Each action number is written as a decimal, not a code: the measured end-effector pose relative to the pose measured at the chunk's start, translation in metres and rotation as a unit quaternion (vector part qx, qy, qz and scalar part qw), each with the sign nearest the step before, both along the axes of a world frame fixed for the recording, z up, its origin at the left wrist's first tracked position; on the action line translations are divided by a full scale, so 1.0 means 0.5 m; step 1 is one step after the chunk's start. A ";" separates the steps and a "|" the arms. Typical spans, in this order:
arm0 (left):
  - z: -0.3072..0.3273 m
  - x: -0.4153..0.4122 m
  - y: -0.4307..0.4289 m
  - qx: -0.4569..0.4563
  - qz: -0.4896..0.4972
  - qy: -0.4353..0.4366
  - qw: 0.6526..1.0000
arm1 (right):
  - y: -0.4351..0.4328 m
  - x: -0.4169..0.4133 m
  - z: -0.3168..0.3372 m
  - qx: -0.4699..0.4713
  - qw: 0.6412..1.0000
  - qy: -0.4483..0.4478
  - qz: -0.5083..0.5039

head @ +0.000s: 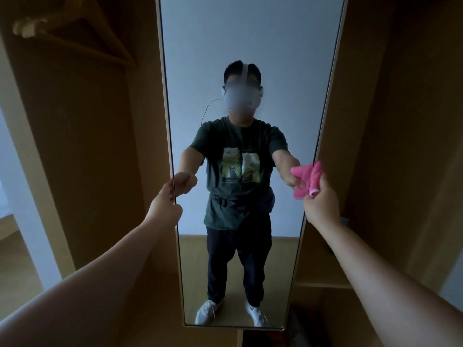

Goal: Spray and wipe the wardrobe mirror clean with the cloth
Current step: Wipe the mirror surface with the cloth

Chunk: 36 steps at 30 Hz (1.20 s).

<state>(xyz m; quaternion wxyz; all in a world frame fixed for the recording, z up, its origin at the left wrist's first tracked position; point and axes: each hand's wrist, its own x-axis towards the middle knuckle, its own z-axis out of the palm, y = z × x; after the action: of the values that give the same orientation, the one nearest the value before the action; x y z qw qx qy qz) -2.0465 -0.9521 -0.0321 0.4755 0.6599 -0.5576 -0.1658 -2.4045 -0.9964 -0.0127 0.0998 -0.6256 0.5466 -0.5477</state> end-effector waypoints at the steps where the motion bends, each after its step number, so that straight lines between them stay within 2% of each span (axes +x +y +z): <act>1: -0.012 0.001 -0.002 0.007 0.004 -0.001 1.000 | 0.001 -0.001 -0.006 -0.004 1.000 0.001 0.001; 11: -0.088 0.012 -0.003 0.018 0.002 0.036 0.999 | 0.000 -0.003 -0.068 0.010 1.000 0.015 0.002; 31: -0.170 -0.003 0.013 0.064 0.015 -0.004 0.998 | 0.012 -0.008 -0.167 0.086 0.996 0.029 -0.011; 36: -0.194 -0.004 0.016 0.080 0.017 -0.021 0.996 | 0.026 -0.008 -0.187 0.096 0.995 0.012 0.036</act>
<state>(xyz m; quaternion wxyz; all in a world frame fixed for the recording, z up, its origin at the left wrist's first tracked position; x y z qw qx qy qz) -2.0484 -0.9441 -0.1290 0.4120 0.7086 -0.5412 -0.1877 -2.4082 -0.9836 -0.1062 0.1726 -0.6388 0.5747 -0.4816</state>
